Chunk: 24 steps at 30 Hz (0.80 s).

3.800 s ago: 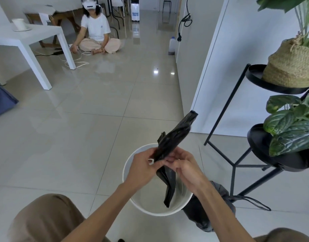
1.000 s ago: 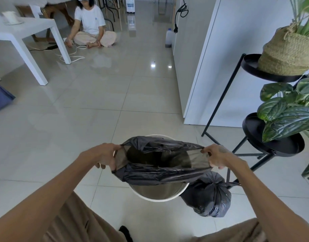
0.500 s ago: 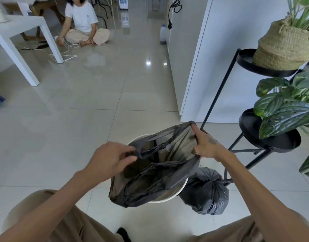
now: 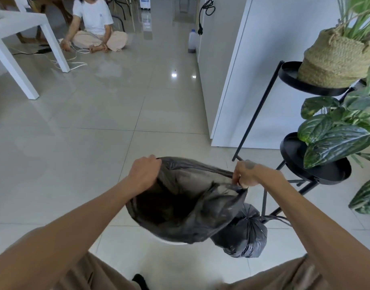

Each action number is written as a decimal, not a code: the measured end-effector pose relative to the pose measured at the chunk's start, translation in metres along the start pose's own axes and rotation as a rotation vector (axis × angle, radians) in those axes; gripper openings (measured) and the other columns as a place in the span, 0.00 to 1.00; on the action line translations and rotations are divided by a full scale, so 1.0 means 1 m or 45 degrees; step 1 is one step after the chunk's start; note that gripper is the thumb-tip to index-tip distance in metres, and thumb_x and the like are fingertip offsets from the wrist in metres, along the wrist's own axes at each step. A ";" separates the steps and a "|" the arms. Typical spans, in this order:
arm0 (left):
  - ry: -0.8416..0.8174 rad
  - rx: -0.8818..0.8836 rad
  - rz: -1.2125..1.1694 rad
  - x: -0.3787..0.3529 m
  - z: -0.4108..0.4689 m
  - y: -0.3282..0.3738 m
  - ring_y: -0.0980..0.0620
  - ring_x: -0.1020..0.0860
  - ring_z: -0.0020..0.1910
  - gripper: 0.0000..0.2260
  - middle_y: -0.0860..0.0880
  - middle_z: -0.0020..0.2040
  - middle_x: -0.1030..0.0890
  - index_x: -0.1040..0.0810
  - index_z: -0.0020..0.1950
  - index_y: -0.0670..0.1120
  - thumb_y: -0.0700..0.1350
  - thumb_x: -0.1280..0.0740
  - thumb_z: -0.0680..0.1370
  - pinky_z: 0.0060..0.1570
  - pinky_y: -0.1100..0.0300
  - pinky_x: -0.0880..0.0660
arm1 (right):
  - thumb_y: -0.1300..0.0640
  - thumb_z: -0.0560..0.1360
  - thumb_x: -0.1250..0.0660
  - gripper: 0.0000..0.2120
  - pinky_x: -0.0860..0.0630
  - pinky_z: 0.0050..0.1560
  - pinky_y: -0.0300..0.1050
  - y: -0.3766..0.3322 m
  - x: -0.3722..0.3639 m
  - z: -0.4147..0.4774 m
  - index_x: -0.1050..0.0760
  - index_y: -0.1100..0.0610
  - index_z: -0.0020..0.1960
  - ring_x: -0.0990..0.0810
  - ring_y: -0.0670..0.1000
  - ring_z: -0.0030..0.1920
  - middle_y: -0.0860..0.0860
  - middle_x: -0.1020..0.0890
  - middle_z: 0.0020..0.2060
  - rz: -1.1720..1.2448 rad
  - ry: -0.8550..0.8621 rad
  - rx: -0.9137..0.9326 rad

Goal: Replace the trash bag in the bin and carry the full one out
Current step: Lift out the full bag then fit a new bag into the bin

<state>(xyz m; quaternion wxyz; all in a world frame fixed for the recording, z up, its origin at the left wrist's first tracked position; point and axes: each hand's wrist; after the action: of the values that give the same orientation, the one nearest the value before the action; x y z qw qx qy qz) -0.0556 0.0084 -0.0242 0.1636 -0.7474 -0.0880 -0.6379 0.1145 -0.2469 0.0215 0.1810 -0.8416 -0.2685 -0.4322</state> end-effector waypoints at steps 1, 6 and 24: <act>-0.050 0.038 -0.033 -0.002 -0.004 -0.006 0.39 0.20 0.55 0.12 0.42 0.58 0.23 0.25 0.62 0.44 0.41 0.37 0.78 0.51 0.49 0.24 | 0.66 0.75 0.34 0.13 0.20 0.55 0.48 0.002 0.000 0.004 0.16 0.58 0.56 0.18 0.55 0.51 0.55 0.17 0.55 -0.077 0.034 -0.070; -0.267 0.118 -0.324 -0.010 -0.016 -0.003 0.37 0.21 0.53 0.15 0.40 0.55 0.23 0.28 0.60 0.43 0.42 0.35 0.73 0.47 0.51 0.23 | 0.57 0.77 0.34 0.16 0.28 0.66 0.54 -0.026 0.003 0.010 0.24 0.55 0.64 0.27 0.57 0.65 0.53 0.26 0.65 -0.202 0.459 -0.184; -0.072 0.311 -0.881 -0.008 -0.039 -0.043 0.42 0.20 0.35 0.46 0.40 0.43 0.20 0.65 0.80 0.57 0.42 0.34 0.74 0.34 0.50 0.19 | 0.47 0.81 0.43 0.26 0.55 0.78 0.59 -0.111 -0.138 0.028 0.37 0.54 0.77 0.44 0.58 0.78 0.55 0.37 0.77 -0.623 -0.166 0.254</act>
<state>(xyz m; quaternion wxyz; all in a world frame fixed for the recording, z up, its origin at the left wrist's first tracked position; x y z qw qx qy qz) -0.1071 0.0352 -0.0207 0.0234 -0.6657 -0.4156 -0.6193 -0.0019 -0.1846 -0.0999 0.1355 -0.7557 -0.5163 -0.3794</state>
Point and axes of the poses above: each hand's wrist, its own z-axis towards the middle knuckle, its own x-axis out of the back of the hand, y = z × x
